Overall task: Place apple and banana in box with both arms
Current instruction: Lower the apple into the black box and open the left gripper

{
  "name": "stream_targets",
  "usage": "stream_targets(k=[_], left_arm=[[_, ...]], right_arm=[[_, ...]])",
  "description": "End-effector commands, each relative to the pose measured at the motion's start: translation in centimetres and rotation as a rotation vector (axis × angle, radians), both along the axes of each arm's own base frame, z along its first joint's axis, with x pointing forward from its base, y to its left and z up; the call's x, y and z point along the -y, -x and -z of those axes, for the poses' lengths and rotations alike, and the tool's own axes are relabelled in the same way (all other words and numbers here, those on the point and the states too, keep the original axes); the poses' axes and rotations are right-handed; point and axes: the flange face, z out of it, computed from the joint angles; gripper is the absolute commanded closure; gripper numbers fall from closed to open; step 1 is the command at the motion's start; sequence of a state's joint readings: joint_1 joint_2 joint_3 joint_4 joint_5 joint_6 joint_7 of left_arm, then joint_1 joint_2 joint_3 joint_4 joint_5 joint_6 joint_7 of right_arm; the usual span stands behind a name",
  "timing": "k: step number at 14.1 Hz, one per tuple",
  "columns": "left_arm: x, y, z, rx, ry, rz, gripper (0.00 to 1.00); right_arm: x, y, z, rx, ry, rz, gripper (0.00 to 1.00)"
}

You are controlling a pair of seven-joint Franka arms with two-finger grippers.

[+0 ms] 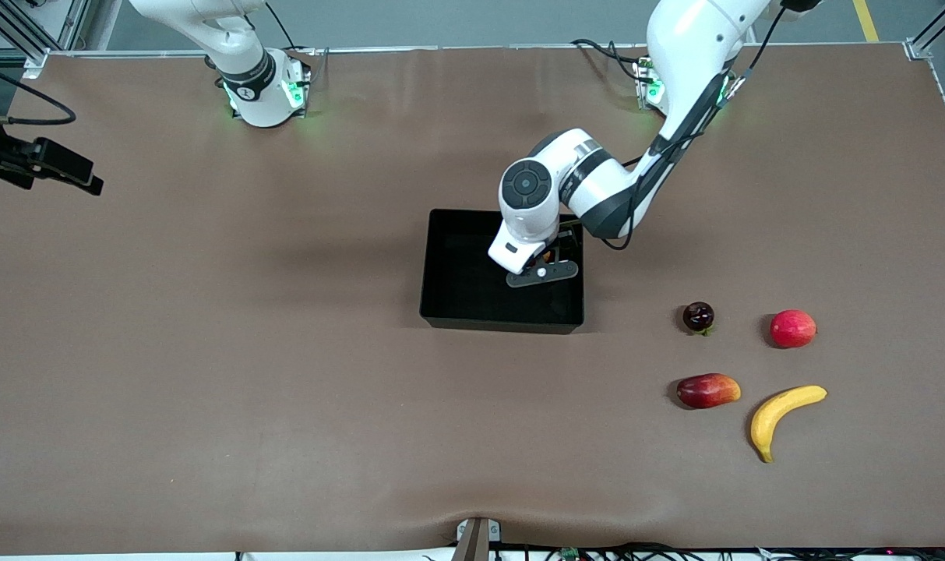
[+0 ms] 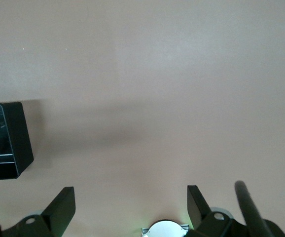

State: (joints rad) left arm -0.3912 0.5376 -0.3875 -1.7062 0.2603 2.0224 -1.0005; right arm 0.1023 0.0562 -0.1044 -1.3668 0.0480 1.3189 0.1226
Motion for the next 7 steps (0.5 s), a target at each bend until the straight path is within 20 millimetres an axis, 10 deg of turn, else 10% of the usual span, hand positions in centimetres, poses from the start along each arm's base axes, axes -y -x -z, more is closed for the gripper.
stream_targets(k=[1, 7], left_arm=[[-1.6, -3.6, -5.6, 0.013, -0.013, 0.033, 0.00], [-14.2, -11.8, -11.9, -0.002, 0.070, 0.130, 0.00]], right_arm=[[0.7, 1.8, -0.1, 0.011, 0.009, -0.014, 0.00], [0.3, 1.2, -0.6, 0.057, 0.057, -0.059, 0.00]])
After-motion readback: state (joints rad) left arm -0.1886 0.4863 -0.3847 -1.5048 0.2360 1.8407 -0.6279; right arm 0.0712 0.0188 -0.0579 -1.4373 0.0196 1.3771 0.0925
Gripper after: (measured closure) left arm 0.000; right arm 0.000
